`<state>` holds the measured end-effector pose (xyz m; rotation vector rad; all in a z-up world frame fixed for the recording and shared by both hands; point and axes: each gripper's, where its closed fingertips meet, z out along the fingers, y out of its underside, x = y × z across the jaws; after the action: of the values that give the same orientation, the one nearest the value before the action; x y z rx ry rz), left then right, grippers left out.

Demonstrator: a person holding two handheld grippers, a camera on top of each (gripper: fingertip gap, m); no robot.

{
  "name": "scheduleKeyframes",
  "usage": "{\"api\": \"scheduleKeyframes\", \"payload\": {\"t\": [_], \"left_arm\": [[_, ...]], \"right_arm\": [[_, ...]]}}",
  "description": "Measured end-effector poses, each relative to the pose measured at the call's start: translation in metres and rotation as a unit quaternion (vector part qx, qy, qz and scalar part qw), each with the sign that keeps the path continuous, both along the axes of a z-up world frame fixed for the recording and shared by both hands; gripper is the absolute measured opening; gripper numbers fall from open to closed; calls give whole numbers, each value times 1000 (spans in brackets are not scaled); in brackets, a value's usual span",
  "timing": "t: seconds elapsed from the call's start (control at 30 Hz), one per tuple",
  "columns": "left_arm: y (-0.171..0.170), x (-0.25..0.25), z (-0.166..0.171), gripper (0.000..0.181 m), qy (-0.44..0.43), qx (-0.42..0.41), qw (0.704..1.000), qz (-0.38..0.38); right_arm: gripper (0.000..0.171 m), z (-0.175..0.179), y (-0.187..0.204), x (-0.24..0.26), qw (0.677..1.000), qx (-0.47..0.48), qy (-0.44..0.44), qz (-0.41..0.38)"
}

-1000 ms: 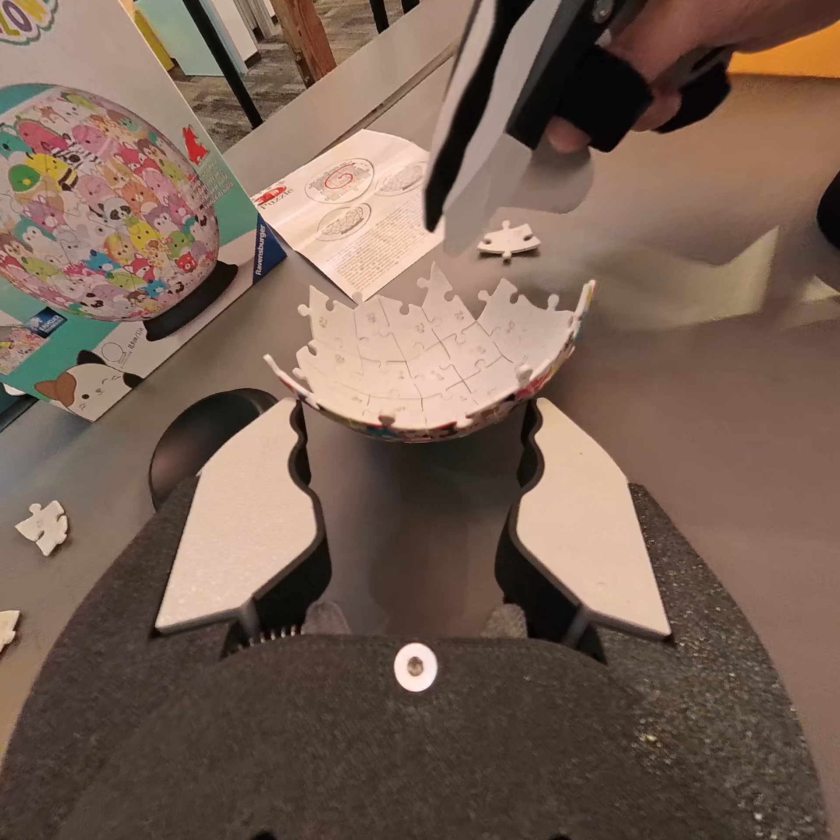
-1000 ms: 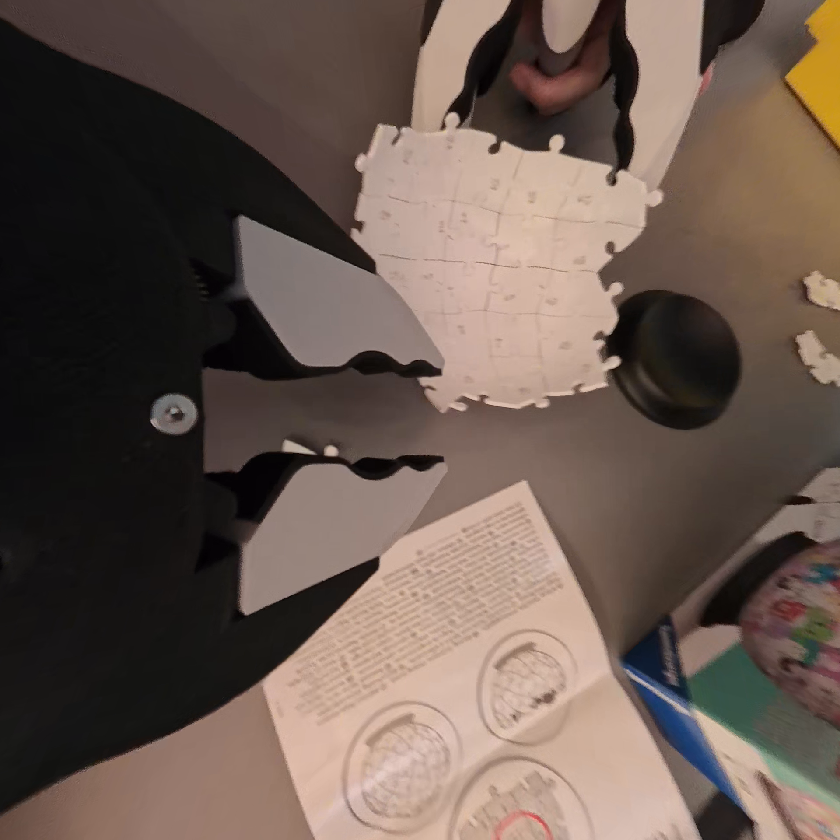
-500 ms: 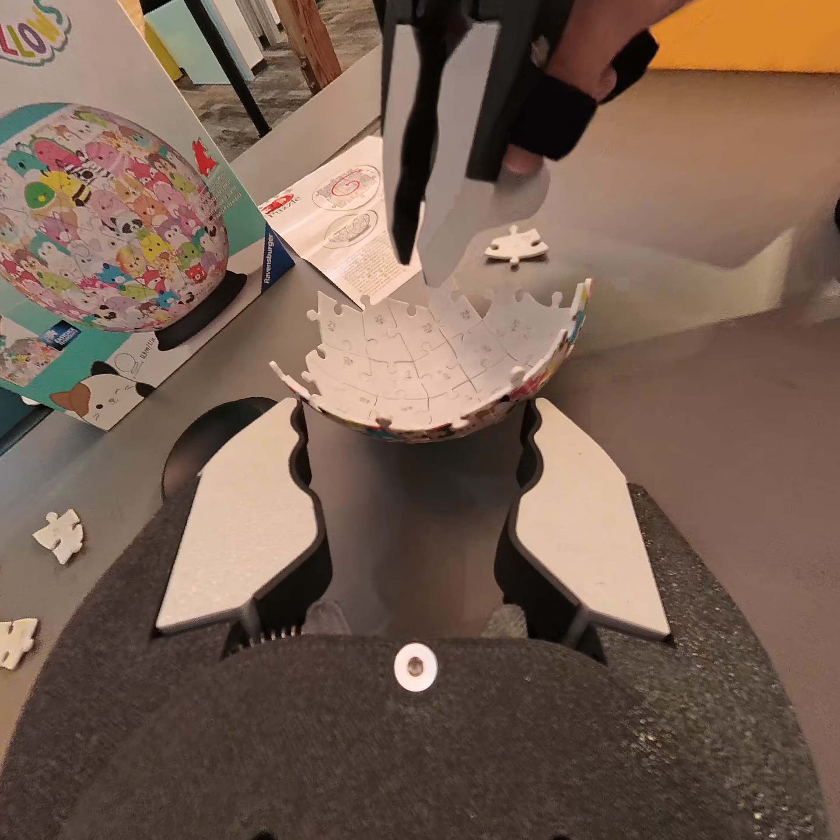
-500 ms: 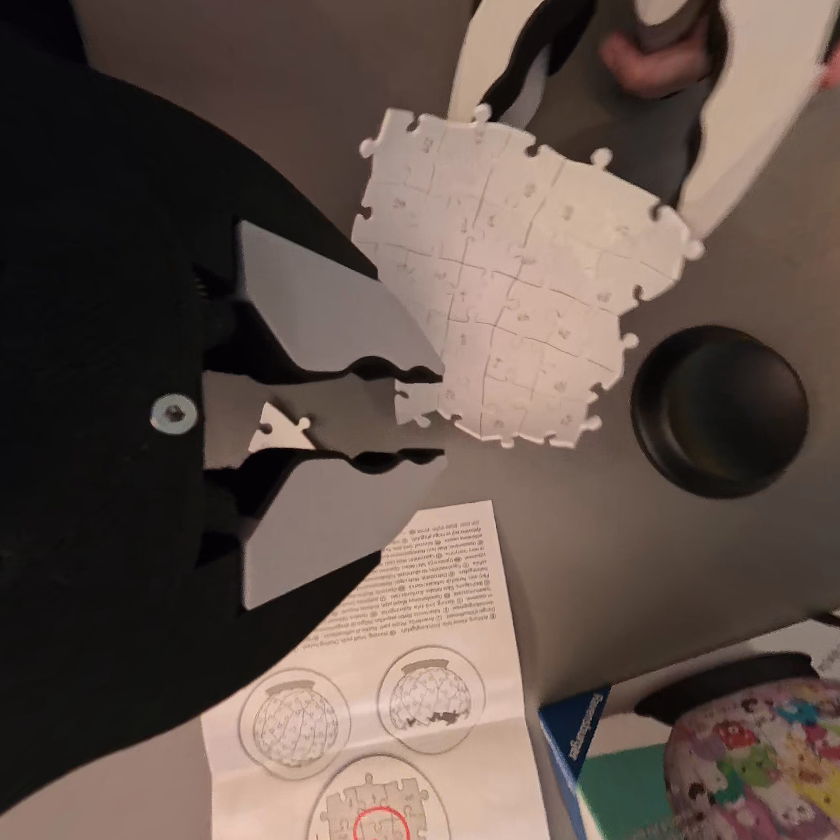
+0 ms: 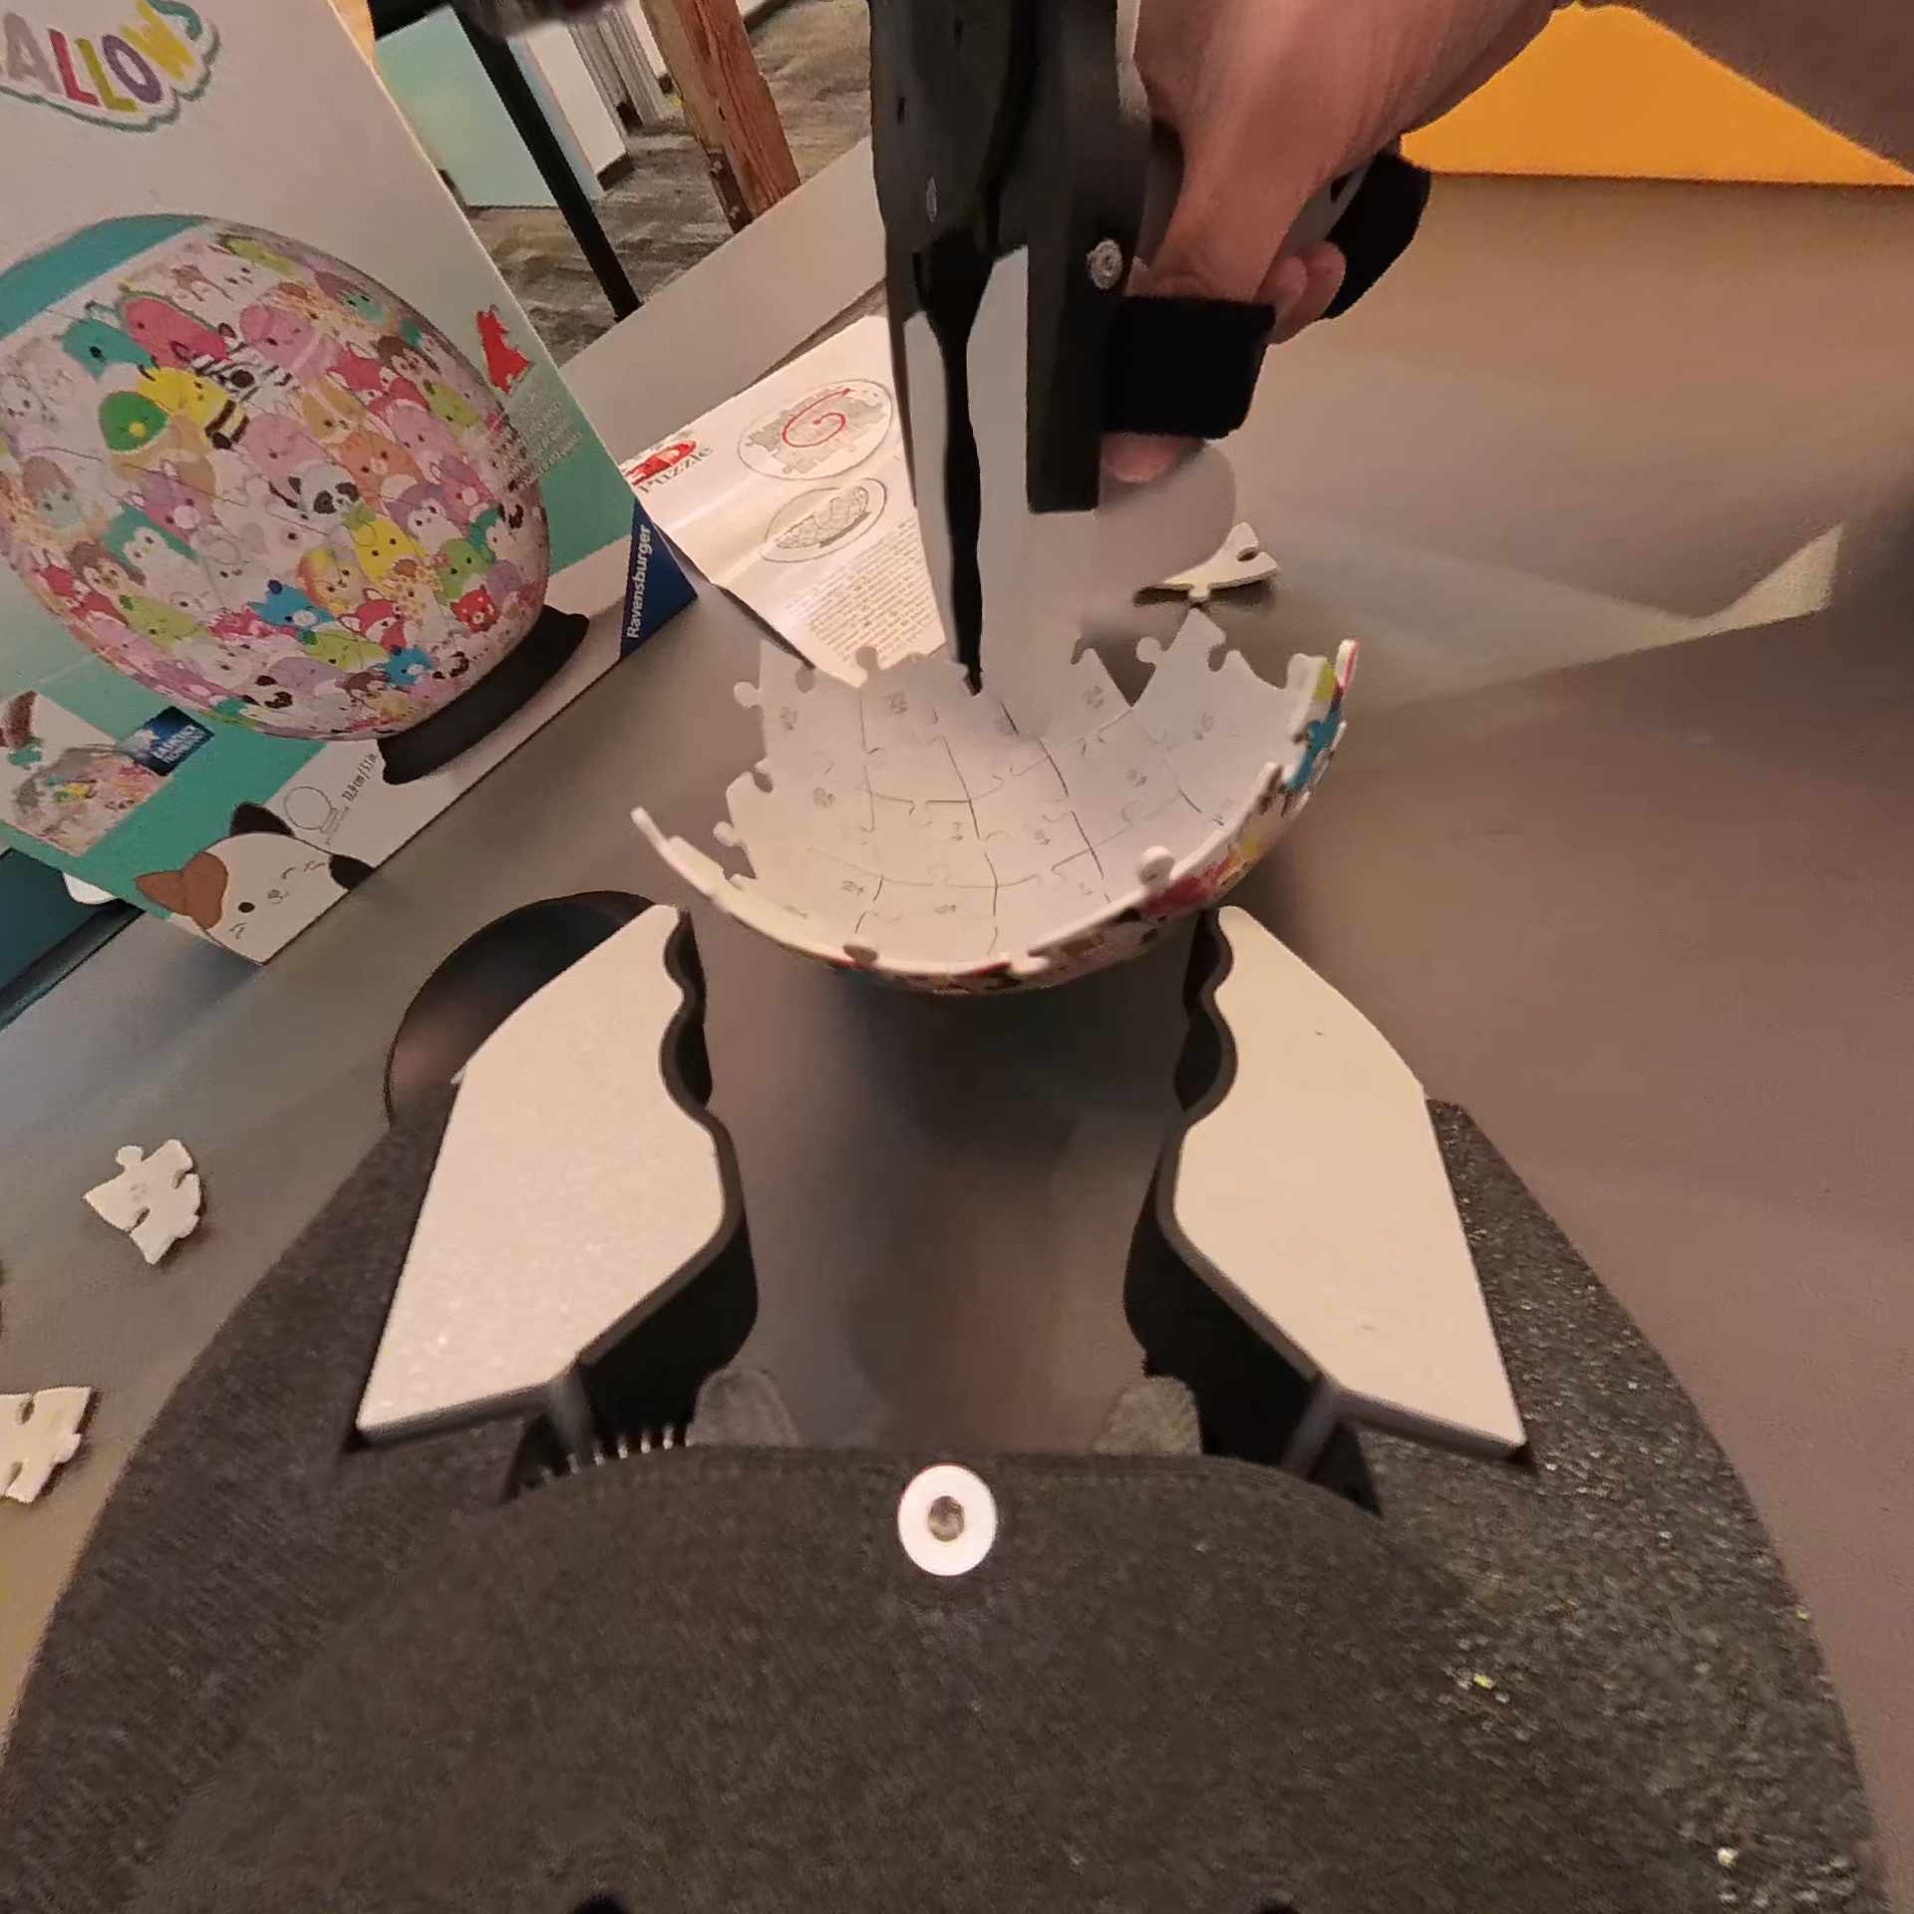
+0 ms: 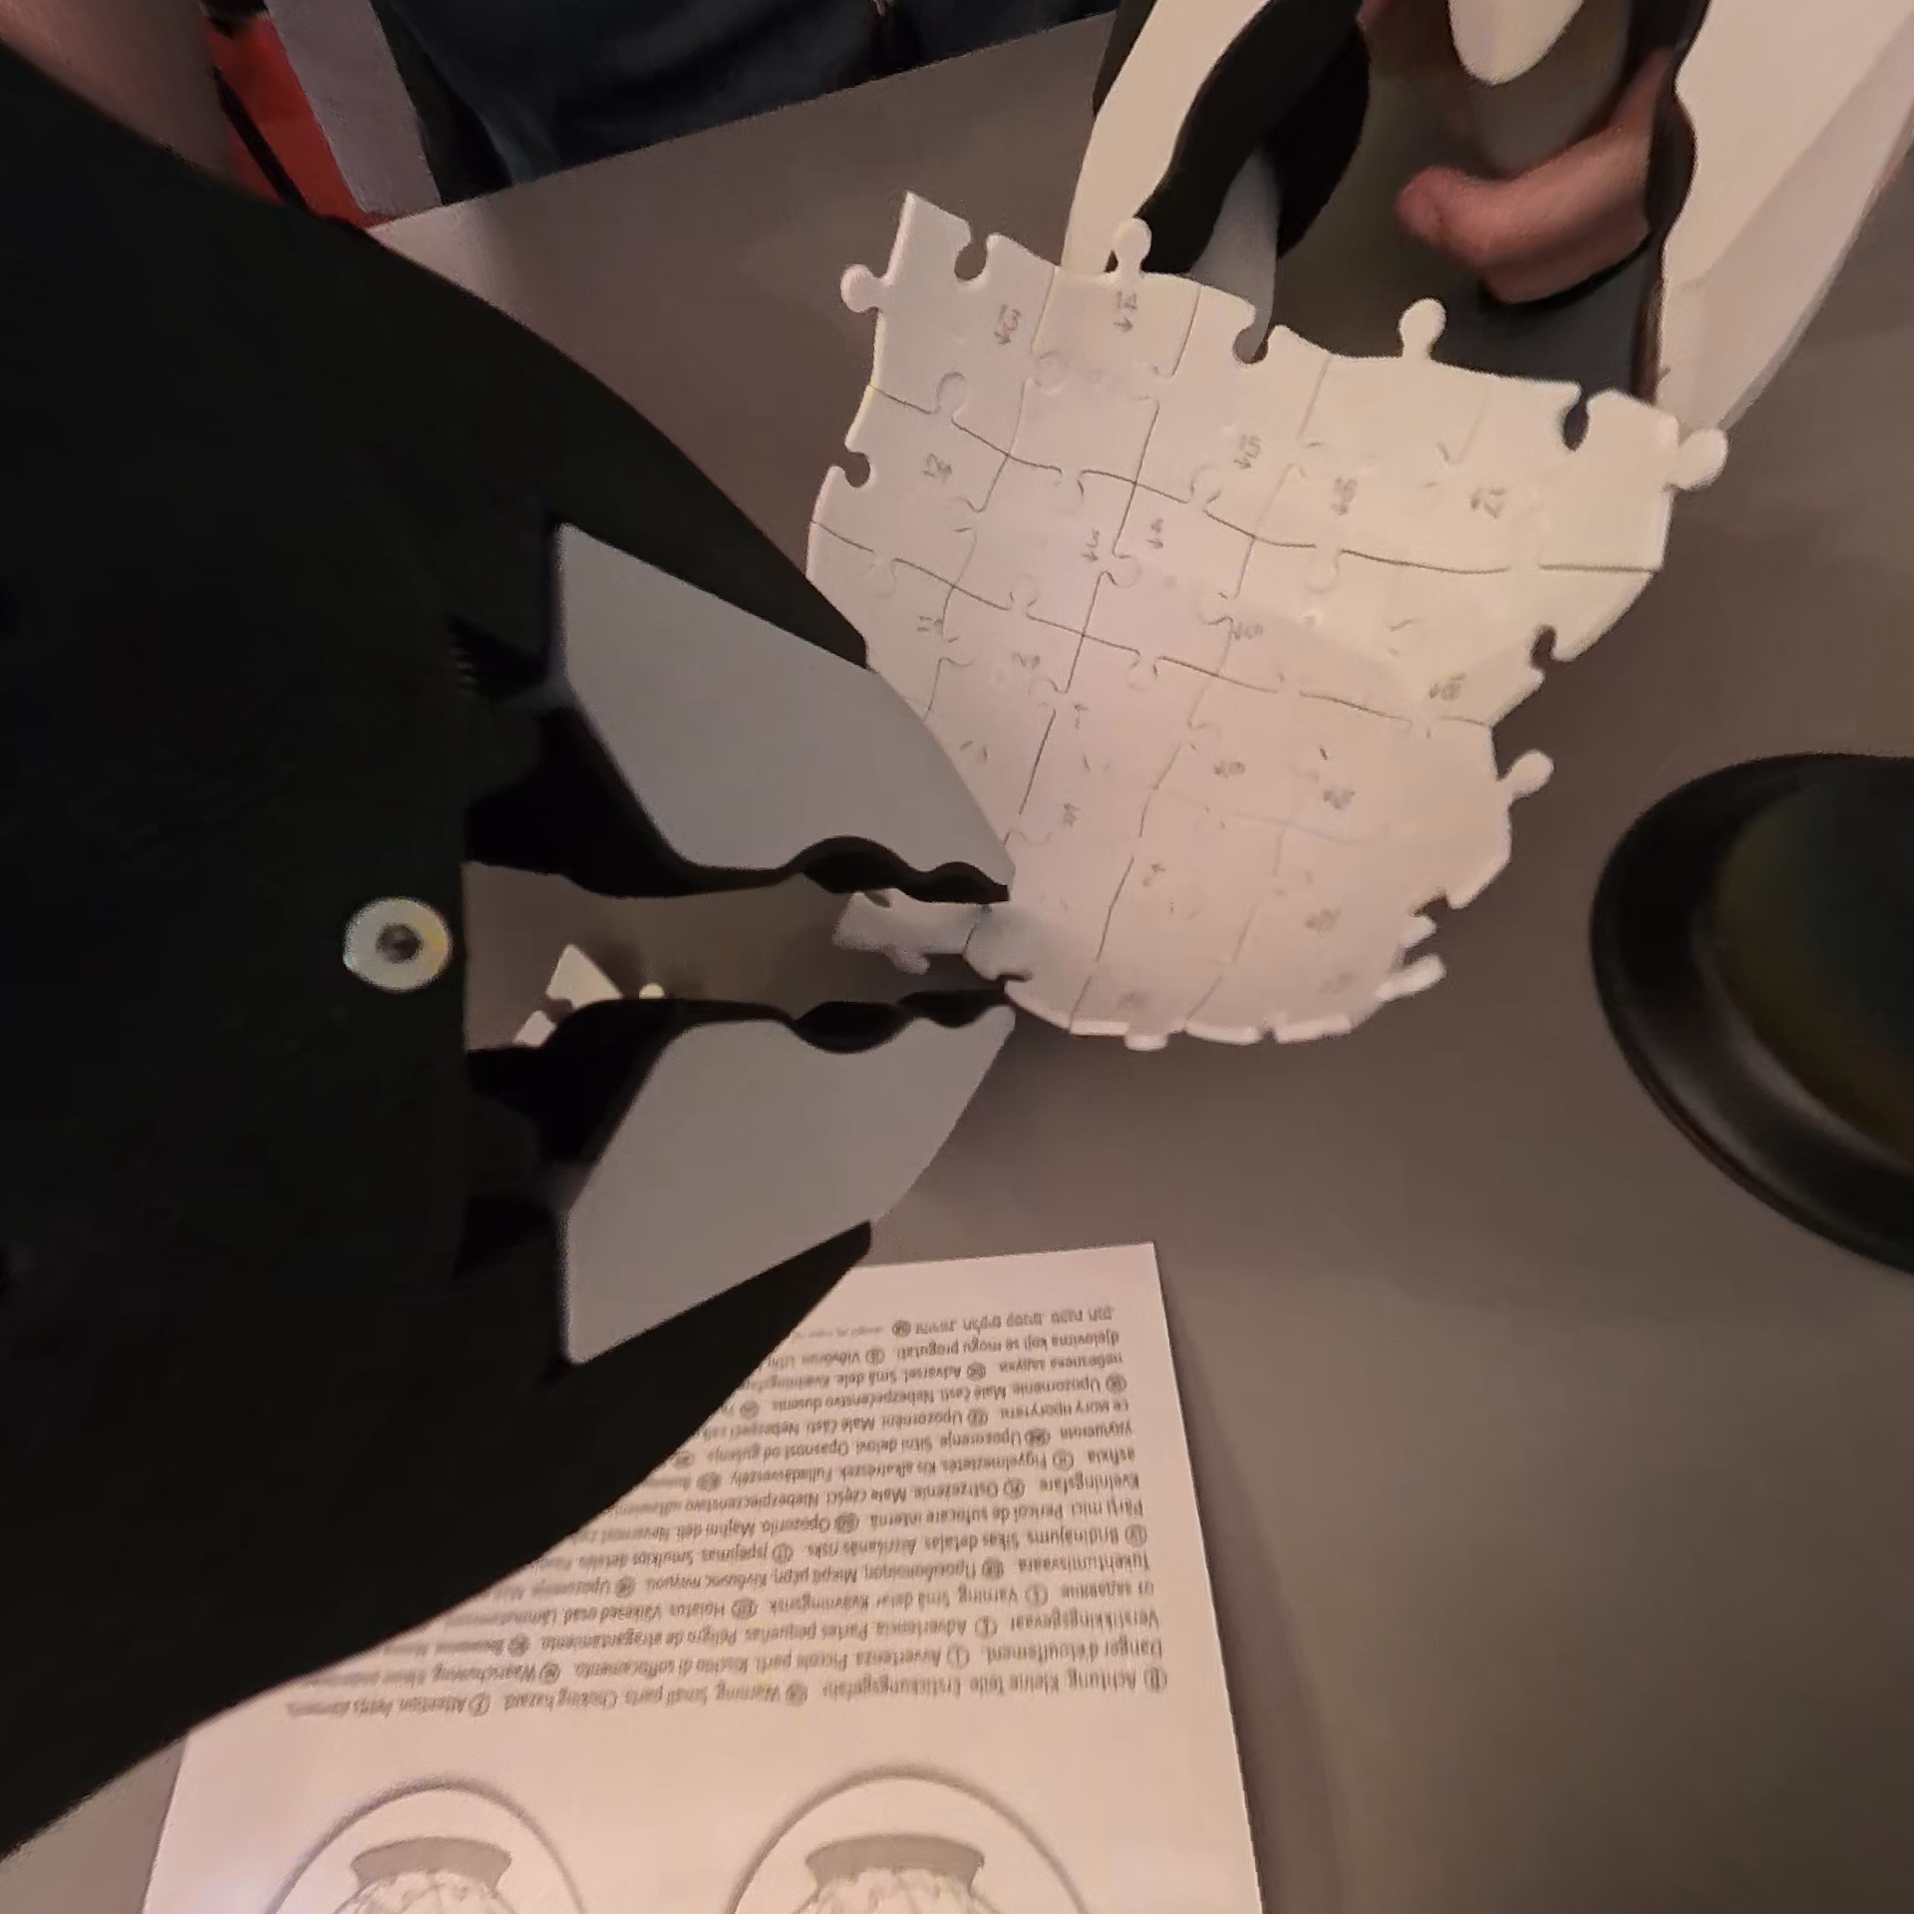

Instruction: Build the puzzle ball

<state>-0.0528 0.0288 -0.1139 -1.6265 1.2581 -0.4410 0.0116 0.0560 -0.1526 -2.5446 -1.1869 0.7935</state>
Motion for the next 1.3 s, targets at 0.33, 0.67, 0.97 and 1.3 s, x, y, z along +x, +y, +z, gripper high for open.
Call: {"api": "scheduleKeyframes", "payload": {"t": [0.33,0.67,0.97,1.3], "left_arm": [[-4,3,-5,92,5,-9,1000,-13],[-15,1,-22,88,71,-5,997,-23],[-4,7,-23,110,65,-19,997,38],[-12,12,-34,96,72,-93,992,37]], "right_arm": [[12,-2,-5,-2,998,-44,28,-21],[12,-2,-8,-2,998,-52,36,-16],[12,-2,-10,-2,997,-63,41,-16],[11,-3,-16,-3,995,-83,51,-12]]}}
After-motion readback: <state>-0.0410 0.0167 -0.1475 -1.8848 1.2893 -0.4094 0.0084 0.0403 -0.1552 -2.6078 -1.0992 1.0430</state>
